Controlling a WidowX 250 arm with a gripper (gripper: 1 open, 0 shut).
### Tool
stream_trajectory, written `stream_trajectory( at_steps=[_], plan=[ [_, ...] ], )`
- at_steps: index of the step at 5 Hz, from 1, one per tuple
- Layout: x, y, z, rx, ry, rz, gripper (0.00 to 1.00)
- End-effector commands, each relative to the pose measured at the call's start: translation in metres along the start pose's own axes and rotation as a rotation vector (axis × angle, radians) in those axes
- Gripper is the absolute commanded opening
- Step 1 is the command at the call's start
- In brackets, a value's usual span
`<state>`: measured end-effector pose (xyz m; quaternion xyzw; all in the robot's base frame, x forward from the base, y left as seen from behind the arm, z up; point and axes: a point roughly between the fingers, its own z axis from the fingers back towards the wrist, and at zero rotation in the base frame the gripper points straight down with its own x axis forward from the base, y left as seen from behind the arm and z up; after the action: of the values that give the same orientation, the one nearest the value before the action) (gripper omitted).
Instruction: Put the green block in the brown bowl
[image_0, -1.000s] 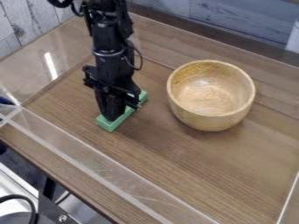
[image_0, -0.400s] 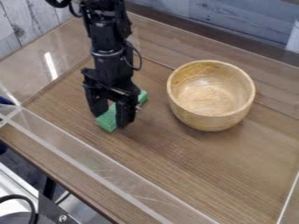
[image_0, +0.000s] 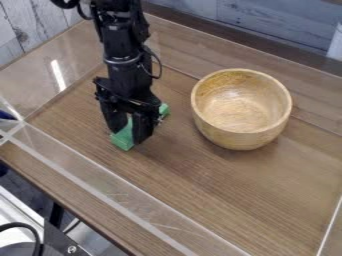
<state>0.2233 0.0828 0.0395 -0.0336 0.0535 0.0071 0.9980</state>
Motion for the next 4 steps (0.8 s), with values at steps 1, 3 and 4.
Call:
stream_trajectory(
  at_steps=[1,3,4],
  plan=[
    [0.0073,0.0032,0.0135,0.003,-0.048,0.014,0.00],
    [0.0072,0.0018,0.0175,-0.005,-0.041,0.022,1.00],
    [0.0074,0.0006,0.0223,-0.011,-0.045,0.025,1.00]
  ],
)
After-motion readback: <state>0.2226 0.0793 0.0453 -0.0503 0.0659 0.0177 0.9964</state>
